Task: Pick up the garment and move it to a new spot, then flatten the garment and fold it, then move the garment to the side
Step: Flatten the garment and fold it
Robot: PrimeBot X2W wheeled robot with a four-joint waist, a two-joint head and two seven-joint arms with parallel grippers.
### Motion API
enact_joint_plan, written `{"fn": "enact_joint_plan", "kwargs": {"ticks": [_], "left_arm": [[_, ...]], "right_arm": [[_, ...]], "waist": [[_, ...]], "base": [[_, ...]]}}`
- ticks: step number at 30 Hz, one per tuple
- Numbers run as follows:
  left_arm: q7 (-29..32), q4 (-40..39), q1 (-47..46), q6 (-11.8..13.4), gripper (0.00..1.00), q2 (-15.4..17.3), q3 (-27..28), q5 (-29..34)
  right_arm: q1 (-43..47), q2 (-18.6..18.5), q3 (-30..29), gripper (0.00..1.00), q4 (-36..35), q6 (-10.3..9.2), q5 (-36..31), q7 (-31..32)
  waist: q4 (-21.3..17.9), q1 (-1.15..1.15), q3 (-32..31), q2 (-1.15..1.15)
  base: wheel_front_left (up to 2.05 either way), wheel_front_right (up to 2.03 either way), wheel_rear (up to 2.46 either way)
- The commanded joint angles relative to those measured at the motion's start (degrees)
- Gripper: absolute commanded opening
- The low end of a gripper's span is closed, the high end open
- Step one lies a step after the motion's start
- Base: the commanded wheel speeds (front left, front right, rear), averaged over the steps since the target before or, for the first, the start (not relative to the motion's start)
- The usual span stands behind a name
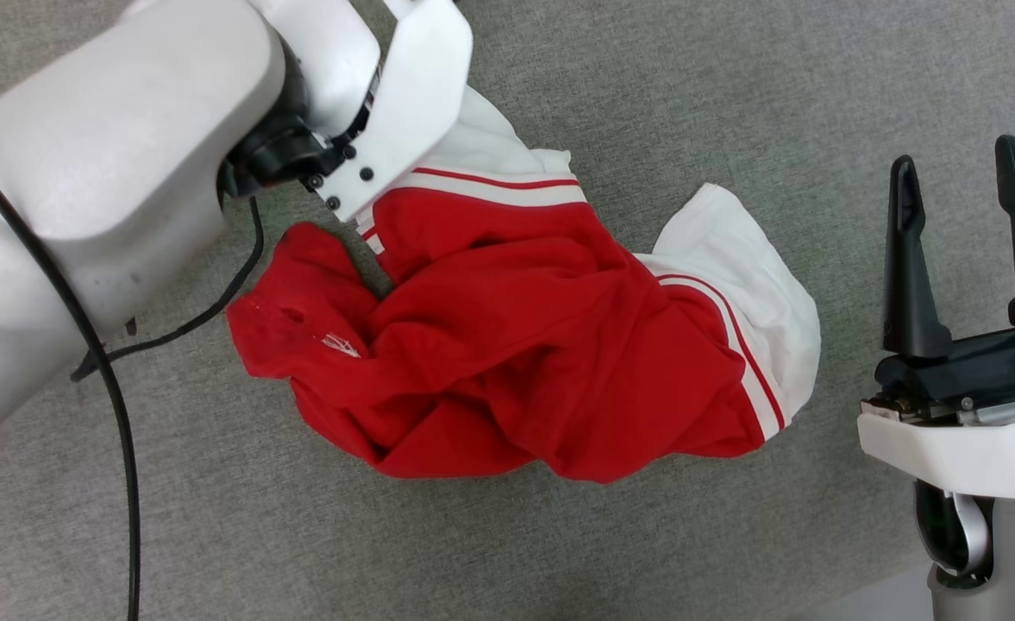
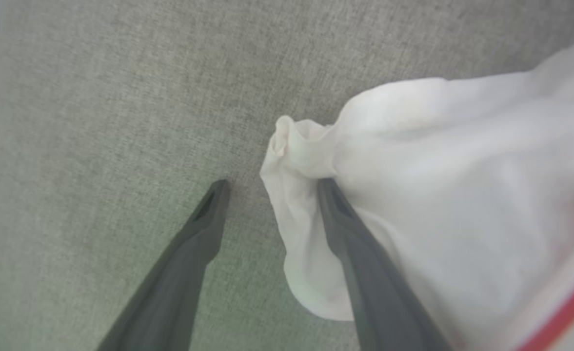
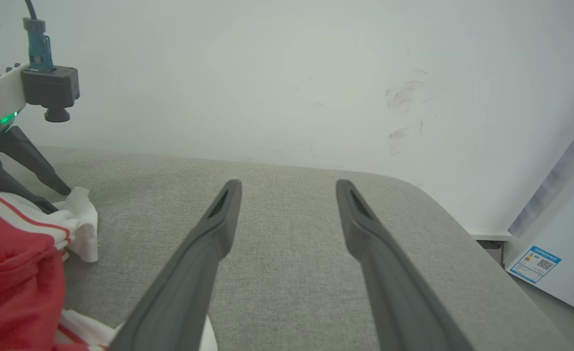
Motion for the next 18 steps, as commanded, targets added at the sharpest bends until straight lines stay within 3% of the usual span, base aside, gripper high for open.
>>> {"fn": "enact_joint_plan", "kwargs": {"ticks": [1,5,12,18], "left_arm": [[0.88,-0.05,3.36,-0.12,0.00,0.51,-1.52,0.09],[-2.07,-1.23,1.90,-0.06,0.00,0.98,-1.11,0.42],[-13.34,-3.42,-0.73,-0.07,0.00,0.40,-0.84,0.12],[-22.67,-5.43,1.62,-0.06,0.00,4.08,-0.85,-1.25]], "right_arm": [[-0.75,0.15,-0.12,1.00,0.14,-0.04,-0.38,-0.12],[-0.71,0.15,-0.20,1.00,0.45,-0.04,-1.00,-0.12],[1.17,0.14,-1.18,1.00,1.19,-0.04,-2.79,-0.13],[3.67,0.13,-1.96,1.00,2.42,-0.04,-4.34,-0.12]], "waist": [[0.07,0.00,-0.07,0.00],[1.08,0.00,-1.15,0.00],[4.95,0.00,-6.40,0.00],[9.66,0.00,-12.12,0.00]], "base": [[0.00,0.00,0.00],[0.00,0.00,0.00],[0.00,0.00,0.00],[0.00,0.00,0.00]]}}
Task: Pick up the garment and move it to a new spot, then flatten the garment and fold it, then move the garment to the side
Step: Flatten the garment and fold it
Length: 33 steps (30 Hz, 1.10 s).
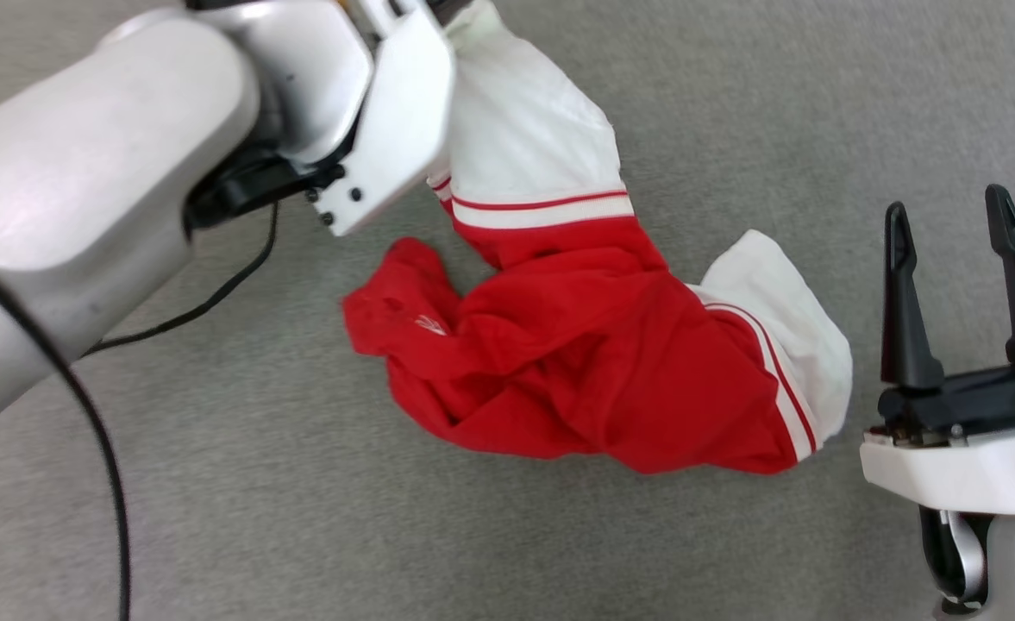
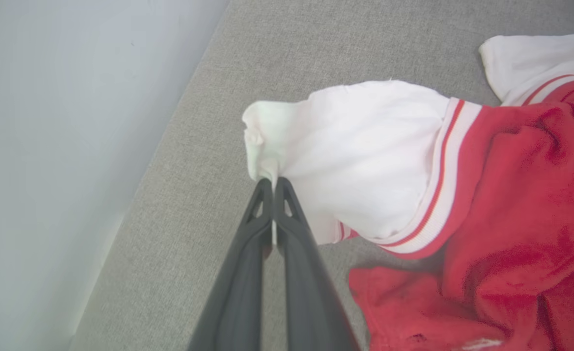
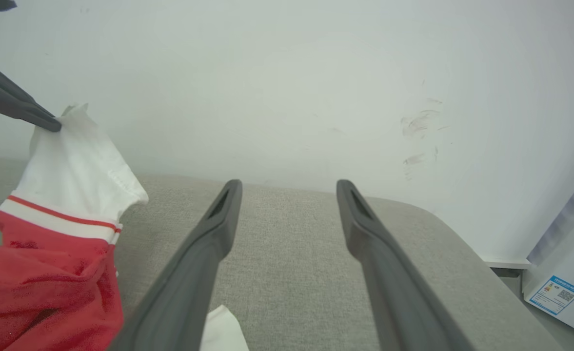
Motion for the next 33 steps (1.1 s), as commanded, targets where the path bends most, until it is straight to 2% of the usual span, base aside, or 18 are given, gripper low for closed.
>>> {"fn": "enact_joint_plan", "kwargs": {"ticks": [1,9,14,21,26,27,28,29,33], "left_arm": [[-1.95,-0.37,2.03,0.00,0.00,1.51,0.05,-0.28],[-10.40,-0.36,12.66,0.07,0.00,10.78,0.07,-1.76],[-15.65,1.85,23.17,1.94,0.00,14.83,0.06,-3.57],[-21.03,6.77,37.18,3.82,0.00,15.73,0.09,-7.88],[-22.52,7.62,42.05,4.80,0.00,15.02,0.26,-9.52],[-22.82,7.55,42.13,5.12,0.24,15.05,0.43,-9.64],[-23.05,7.43,41.91,5.52,0.66,15.21,0.54,-9.34],[-23.37,7.24,41.28,6.04,1.00,15.44,0.85,-8.88],[-23.62,5.07,38.79,7.18,1.00,16.94,2.00,-7.81]], "right_arm": [[1.13,0.11,-0.48,1.00,0.43,-0.04,-0.51,-0.12],[4.02,0.10,-0.93,1.00,1.93,-0.04,-1.41,-0.13],[5.37,0.11,-0.48,1.00,2.73,-0.04,-1.49,-0.12],[6.77,0.11,-0.87,1.00,3.78,-0.04,-1.79,-0.12],[7.68,0.11,-1.28,1.00,4.46,-0.04,-1.89,-0.13],[7.91,0.11,-1.34,1.00,4.60,-0.04,-1.88,-0.13],[8.00,0.12,-1.36,1.00,4.78,-0.04,-1.86,-0.13],[8.08,0.12,-1.33,1.00,4.91,-0.04,-1.87,-0.13],[8.67,0.12,-1.08,1.00,5.43,-0.04,-1.55,-0.13]], "waist": [[3.99,0.00,-4.11,0.00],[8.67,0.00,-9.58,0.00],[9.57,0.00,-11.43,0.00],[9.53,0.00,-12.34,0.00],[9.68,0.00,-13.56,0.00],[9.80,0.00,-13.90,0.00],[9.90,0.00,-14.28,0.00],[9.99,0.00,-14.68,0.00],[10.10,0.00,-16.41,0.00]], "base": [[0.00,0.00,0.00],[0.00,0.00,0.00],[0.00,0.00,0.00],[0.00,0.00,0.00],[0.00,0.00,0.00],[0.00,0.00,0.00],[0.00,0.00,0.00],[0.00,0.00,0.00],[0.00,0.00,0.00]]}}
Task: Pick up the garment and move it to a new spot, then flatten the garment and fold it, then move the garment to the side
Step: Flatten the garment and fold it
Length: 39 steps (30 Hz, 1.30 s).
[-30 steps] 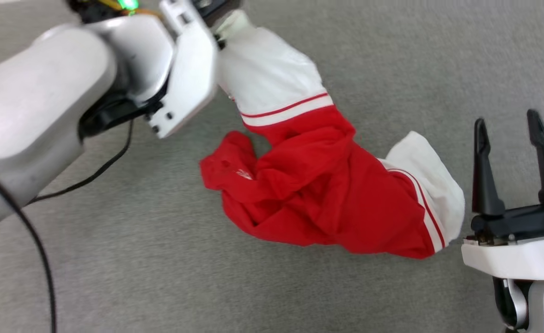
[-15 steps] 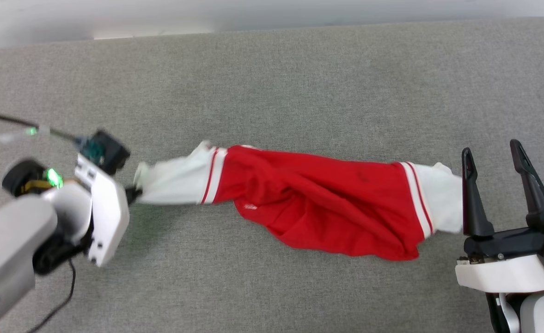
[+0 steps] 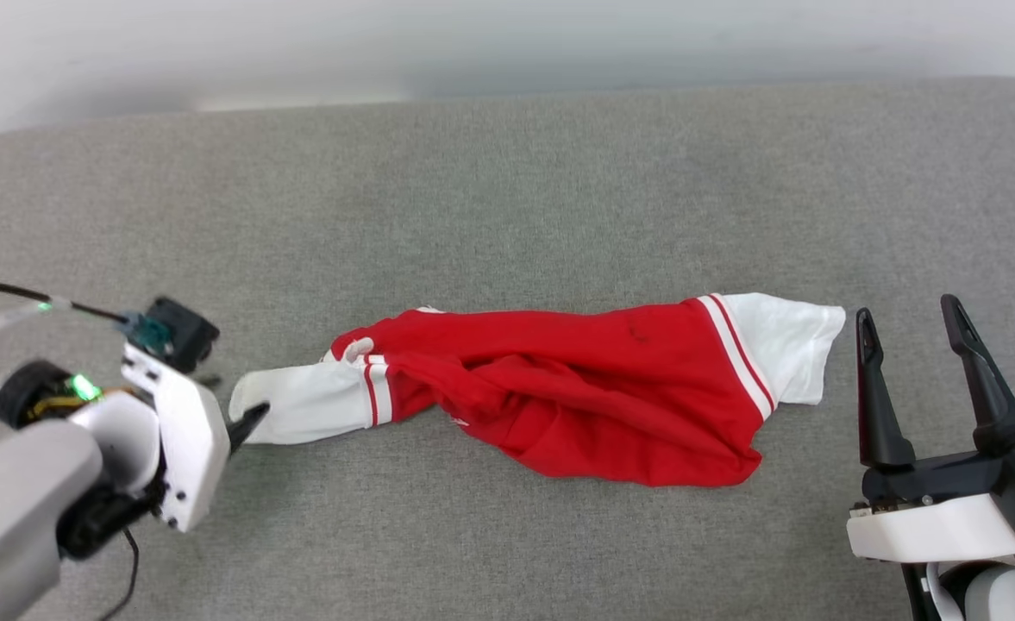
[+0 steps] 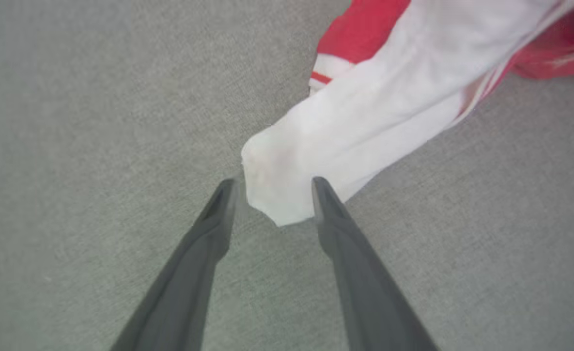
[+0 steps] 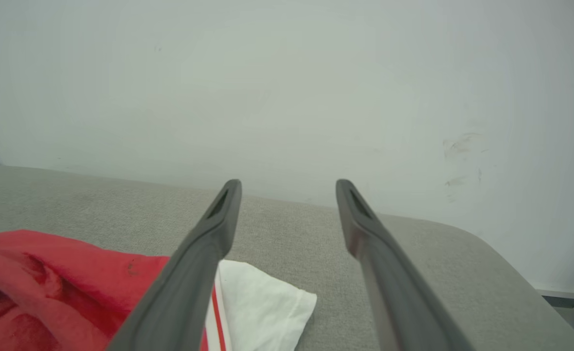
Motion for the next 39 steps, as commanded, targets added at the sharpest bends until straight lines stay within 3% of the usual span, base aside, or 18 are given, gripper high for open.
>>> {"fn": "enact_joint_plan", "kwargs": {"ticks": [1,10,19,26,35,39], "left_arm": [[0.14,-1.31,-1.91,0.57,1.00,1.13,0.90,0.63],[4.92,-7.17,-11.54,0.42,1.00,3.74,3.32,3.82],[16.32,-6.76,-22.60,-4.10,1.00,-2.28,4.58,0.47],[27.96,-3.88,-27.21,-6.03,1.00,-6.62,0.95,0.55],[36.68,1.08,-24.78,-6.84,1.00,-10.19,-1.14,1.31],[38.92,0.12,-22.37,-6.84,1.00,-10.19,-1.37,2.80]], "right_arm": [[1.00,0.10,0.06,1.00,0.21,-0.04,0.20,-0.13],[0.86,0.10,0.52,1.00,0.39,-0.04,0.68,-0.12],[-2.04,0.11,1.97,1.00,-0.72,-0.04,0.07,-0.13],[-4.41,0.11,2.89,1.00,-0.96,-0.04,-0.32,-0.12],[-7.49,0.11,3.94,1.00,-1.08,-0.04,0.07,-0.13],[-7.93,0.11,3.78,1.00,-1.12,-0.04,0.32,-0.13]], "waist": [[0.00,0.01,-1.25,0.00],[-0.63,0.01,-2.25,0.00],[-3.18,0.01,1.89,0.00],[-5.71,0.01,6.11,0.00],[-8.59,0.01,10.47,0.00],[-9.20,0.01,11.44,0.00]], "base": [[0.00,0.00,0.00],[0.00,0.00,0.00],[0.00,0.00,0.00],[0.00,0.00,0.00],[0.00,0.00,0.00],[0.00,0.00,0.00]]}}
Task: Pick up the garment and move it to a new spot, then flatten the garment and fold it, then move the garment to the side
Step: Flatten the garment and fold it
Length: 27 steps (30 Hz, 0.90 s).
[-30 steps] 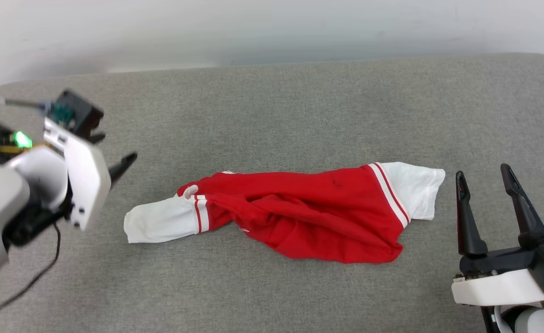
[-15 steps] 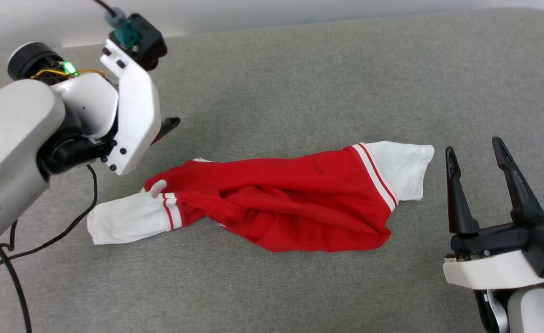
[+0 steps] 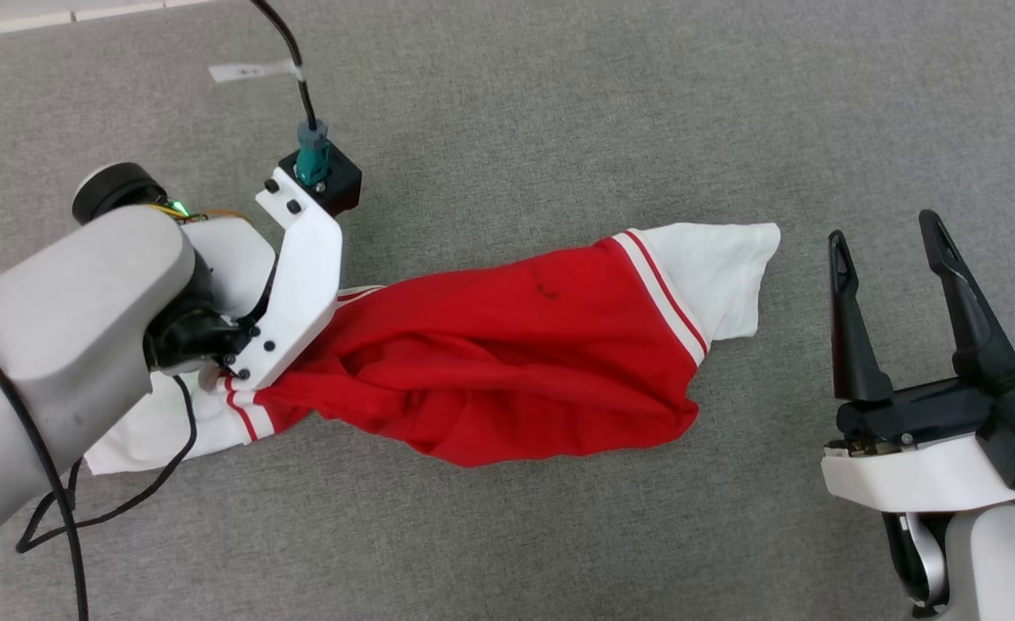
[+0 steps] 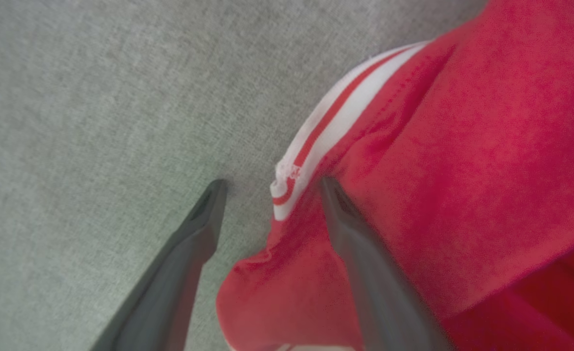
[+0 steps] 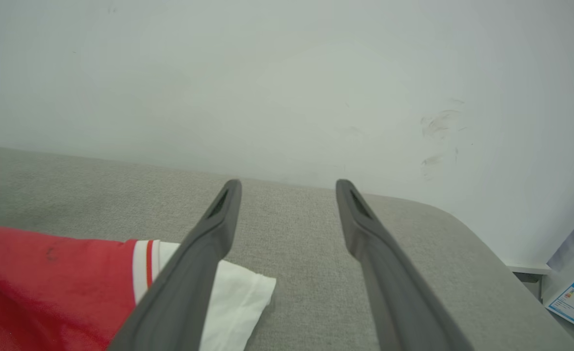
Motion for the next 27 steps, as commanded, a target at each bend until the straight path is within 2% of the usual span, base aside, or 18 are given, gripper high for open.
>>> {"fn": "enact_joint_plan", "kwargs": {"ticks": [1,6,7,8,9,16,22,27], "left_arm": [[1.11,-0.40,1.45,0.03,1.00,0.37,-0.06,1.30],[4.35,-2.25,7.08,-0.04,1.00,0.87,-0.97,4.86],[3.36,-2.35,7.45,-0.05,0.88,0.85,-1.05,4.45],[2.00,-2.32,7.29,-0.05,0.20,0.68,-1.03,4.00],[0.62,-2.34,6.68,-0.06,0.00,0.50,-0.93,4.03],[-8.28,-4.97,1.79,0.07,0.00,1.47,-0.02,6.19],[-12.88,-9.14,-0.13,0.07,0.00,3.13,-0.02,6.60],[-15.55,-10.67,-2.89,0.07,0.00,4.48,-0.08,6.97]], "right_arm": [[-0.74,0.12,-0.12,1.00,-0.13,-0.04,0.29,-0.13],[-1.28,0.12,0.05,1.00,0.20,-0.04,0.47,-0.13],[-1.25,0.12,0.11,1.00,0.23,-0.04,0.48,-0.13],[-1.16,0.12,0.03,1.00,0.30,-0.04,0.48,-0.13],[-0.97,0.12,-0.11,1.00,0.36,-0.04,0.36,-0.13],[1.01,0.12,-0.64,1.00,0.93,-0.04,-0.14,-0.13],[2.60,0.12,-0.29,1.00,1.55,-0.04,-0.12,-0.12],[2.80,0.12,0.27,1.00,1.41,-0.04,-0.03,-0.13]], "waist": [[-0.34,0.00,0.50,0.00],[-0.27,0.00,0.86,0.00],[-0.08,0.00,0.71,0.00],[0.16,0.00,0.44,0.00],[0.47,0.00,0.07,0.00],[3.36,0.00,-4.24,0.00],[5.45,0.00,-7.57,0.00],[5.42,0.00,-8.27,0.00]], "base": [[0.00,0.00,0.00],[0.00,0.00,0.00],[0.00,0.00,0.00],[0.00,0.00,0.00],[0.00,0.00,0.00],[0.00,0.00,0.00],[0.00,0.00,0.00],[0.00,0.00,0.00]]}}
